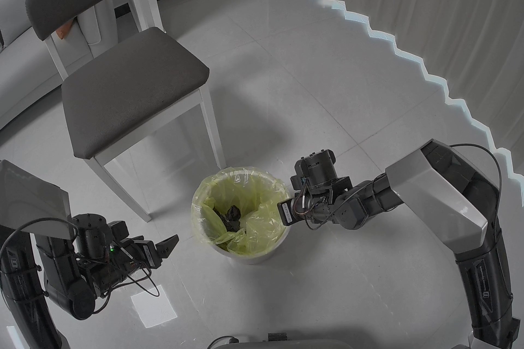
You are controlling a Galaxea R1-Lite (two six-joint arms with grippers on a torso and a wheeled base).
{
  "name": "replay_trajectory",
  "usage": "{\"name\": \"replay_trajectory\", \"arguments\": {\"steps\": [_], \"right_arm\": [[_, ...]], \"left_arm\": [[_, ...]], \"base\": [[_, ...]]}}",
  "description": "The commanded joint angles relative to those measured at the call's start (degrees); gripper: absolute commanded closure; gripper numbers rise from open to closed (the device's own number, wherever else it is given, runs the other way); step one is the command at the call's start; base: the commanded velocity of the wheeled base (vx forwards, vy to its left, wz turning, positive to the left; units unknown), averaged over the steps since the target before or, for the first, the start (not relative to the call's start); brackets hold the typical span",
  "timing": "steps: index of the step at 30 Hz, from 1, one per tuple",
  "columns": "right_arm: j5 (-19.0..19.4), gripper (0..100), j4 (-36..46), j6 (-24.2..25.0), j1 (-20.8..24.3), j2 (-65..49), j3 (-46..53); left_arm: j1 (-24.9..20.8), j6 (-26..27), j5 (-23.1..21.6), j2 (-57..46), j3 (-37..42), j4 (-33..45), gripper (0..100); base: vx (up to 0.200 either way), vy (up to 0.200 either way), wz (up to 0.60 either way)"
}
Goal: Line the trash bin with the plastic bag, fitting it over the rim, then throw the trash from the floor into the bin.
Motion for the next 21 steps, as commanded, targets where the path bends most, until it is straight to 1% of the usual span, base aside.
{"name": "replay_trajectory", "arguments": {"steps": [1, 7, 10, 15, 19, 21], "right_arm": [[0.01, 100, 0.16, 0.02, 0.17, -0.28, 0.01], [0.01, 100, 1.04, -0.07, 0.26, -2.39, 0.10], [0.01, 100, 3.50, 0.02, -0.18, -4.76, 0.54], [0.01, 100, 6.31, -0.07, -1.41, -12.58, 5.20], [0.10, 100, 7.11, -0.25, -2.03, -15.48, 8.45], [0.19, 100, 7.11, -0.86, -2.56, -17.42, 12.32]], "left_arm": [[0.05, -0.45, -0.03, -0.19, -0.08, -1.02, 0], [0.05, -0.45, -0.03, 0.08, -0.08, -1.02, 0], [0.05, -0.45, -0.03, -0.01, -0.08, -1.02, 0], [0.32, -0.45, -0.12, -0.01, -0.43, -1.02, 0], [0.05, -0.45, -0.21, 0.16, -0.52, -1.02, 0], [-0.03, -0.45, -0.21, 0.25, -0.52, -1.02, 0]], "base": [[0.000, 0.000, 0.00], [0.000, 0.000, 0.00], [0.000, 0.000, 0.00], [0.000, 0.000, 0.00], [0.000, 0.000, 0.00], [0.000, 0.000, 0.00]]}}
